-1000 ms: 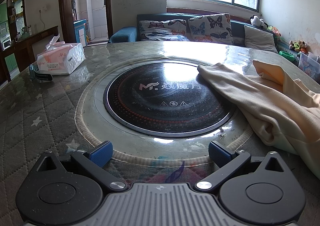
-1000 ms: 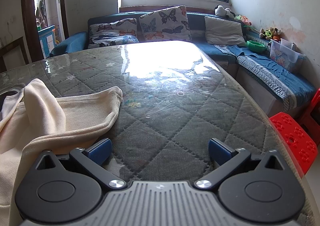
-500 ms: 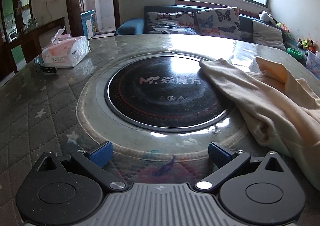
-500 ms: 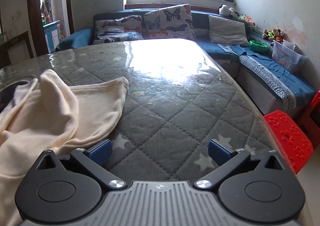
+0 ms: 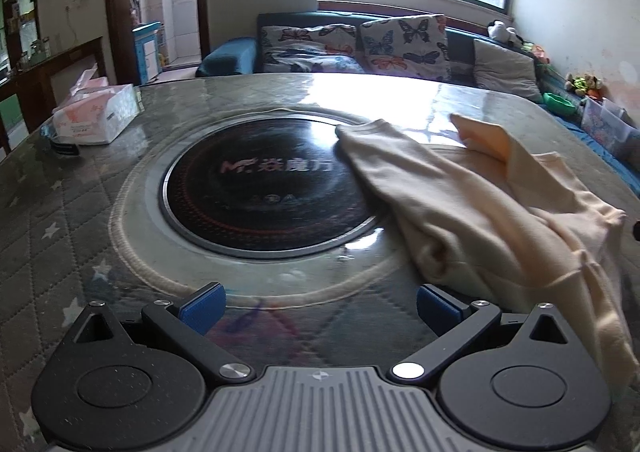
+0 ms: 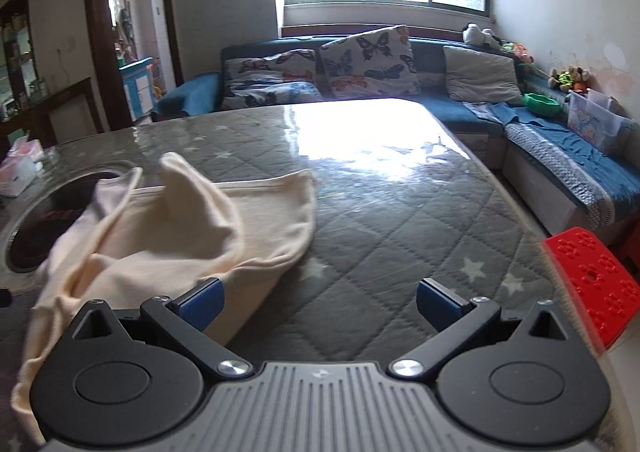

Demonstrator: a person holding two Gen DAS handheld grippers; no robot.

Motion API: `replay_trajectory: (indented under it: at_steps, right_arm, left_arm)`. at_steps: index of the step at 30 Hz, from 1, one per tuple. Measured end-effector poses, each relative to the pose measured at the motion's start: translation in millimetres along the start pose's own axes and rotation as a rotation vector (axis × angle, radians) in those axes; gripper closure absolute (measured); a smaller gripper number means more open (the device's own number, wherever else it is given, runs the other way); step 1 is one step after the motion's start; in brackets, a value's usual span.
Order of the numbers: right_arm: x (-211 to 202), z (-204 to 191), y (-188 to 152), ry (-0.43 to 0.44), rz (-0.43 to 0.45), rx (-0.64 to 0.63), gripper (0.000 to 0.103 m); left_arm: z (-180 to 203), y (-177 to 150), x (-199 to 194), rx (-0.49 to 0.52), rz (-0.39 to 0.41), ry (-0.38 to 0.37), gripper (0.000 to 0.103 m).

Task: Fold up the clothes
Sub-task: 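Move both grippers toward the crumpled cream sweatshirt on the table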

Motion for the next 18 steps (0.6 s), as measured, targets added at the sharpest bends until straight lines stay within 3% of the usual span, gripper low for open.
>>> replay_trajectory:
  at_steps: [18]
  right_arm:
    - [-35.6,-54.1,-2.7,0.103,0.056,-0.080,0.000]
  left_arm:
    - [49.6,-13.9,-21.1,0.030,-0.015,-0.085,0.000]
Point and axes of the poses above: each gripper's, at about its wrist camera, not at the fingertips, and x roughly the way its jaws point, z to its right, y to its top, the point moved 10 cm from there along x, roughly the way its jaws point, and after that the axes turned 15 degrees about -x, right-handed, at the moved point
